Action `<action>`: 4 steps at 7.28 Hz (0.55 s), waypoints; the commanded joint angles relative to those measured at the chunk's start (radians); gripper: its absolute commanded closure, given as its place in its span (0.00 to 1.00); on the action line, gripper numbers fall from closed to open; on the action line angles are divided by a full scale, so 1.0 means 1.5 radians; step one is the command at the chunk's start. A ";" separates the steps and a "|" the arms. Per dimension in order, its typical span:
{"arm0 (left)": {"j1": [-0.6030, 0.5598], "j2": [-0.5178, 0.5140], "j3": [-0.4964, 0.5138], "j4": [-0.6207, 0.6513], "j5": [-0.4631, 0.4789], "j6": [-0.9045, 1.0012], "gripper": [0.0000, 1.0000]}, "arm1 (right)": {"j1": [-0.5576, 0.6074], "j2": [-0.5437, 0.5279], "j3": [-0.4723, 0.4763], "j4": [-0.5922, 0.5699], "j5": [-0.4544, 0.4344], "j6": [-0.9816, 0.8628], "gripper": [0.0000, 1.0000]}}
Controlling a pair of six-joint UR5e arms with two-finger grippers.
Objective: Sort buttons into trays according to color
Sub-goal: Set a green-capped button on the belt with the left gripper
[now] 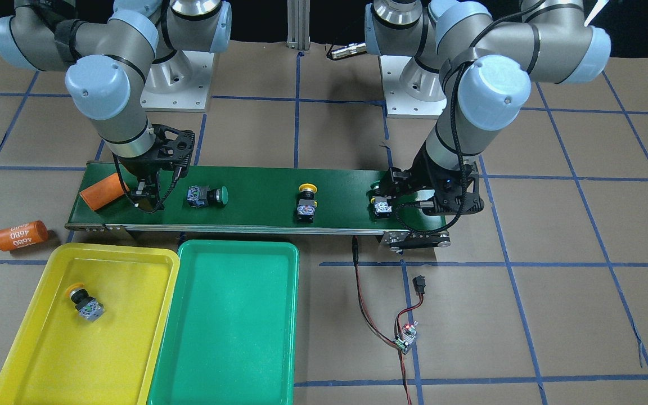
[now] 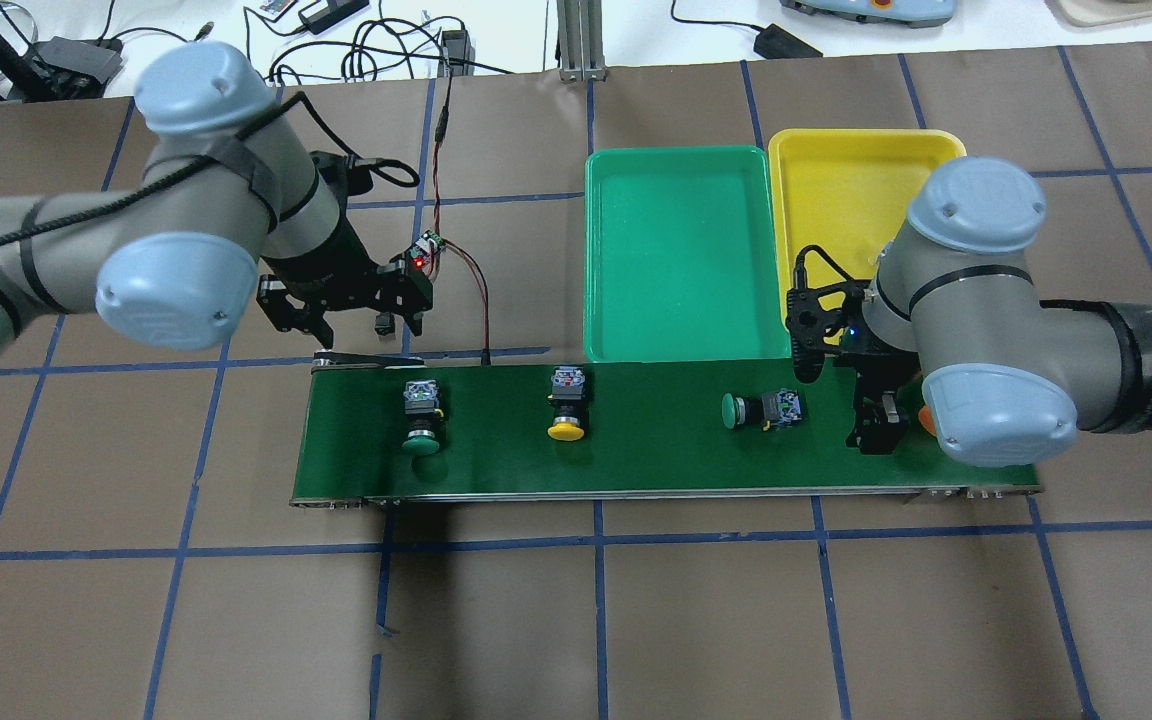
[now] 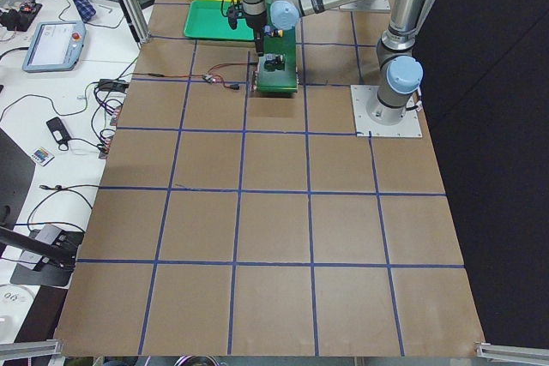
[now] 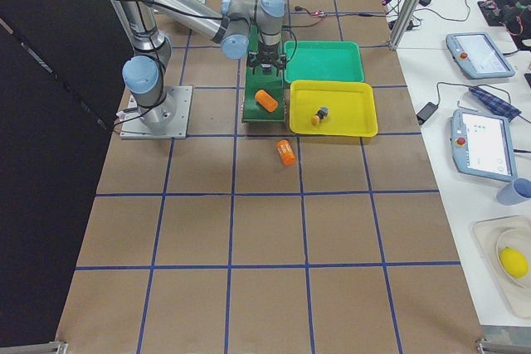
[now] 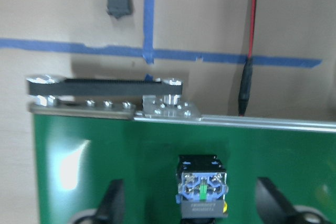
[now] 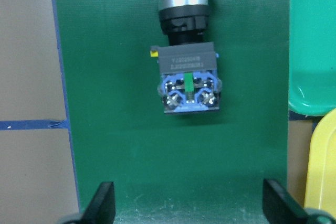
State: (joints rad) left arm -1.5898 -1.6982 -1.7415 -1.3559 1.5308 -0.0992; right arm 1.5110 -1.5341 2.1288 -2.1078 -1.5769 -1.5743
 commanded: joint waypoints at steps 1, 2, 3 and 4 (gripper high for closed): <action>-0.009 0.045 0.076 -0.099 0.017 -0.004 0.00 | 0.000 0.000 0.001 -0.001 0.000 0.000 0.00; -0.009 0.073 0.074 -0.112 0.020 0.001 0.00 | 0.000 0.001 0.001 0.000 0.000 0.000 0.00; -0.009 0.100 0.073 -0.122 0.020 0.003 0.00 | 0.000 0.004 0.000 -0.001 0.000 0.000 0.00; -0.008 0.109 0.078 -0.136 0.020 0.003 0.00 | 0.000 0.008 0.000 -0.001 0.000 -0.001 0.00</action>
State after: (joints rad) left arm -1.6022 -1.5656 -1.6312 -1.5337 1.5593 -0.0968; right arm 1.5110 -1.5282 2.1298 -2.1088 -1.5769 -1.5741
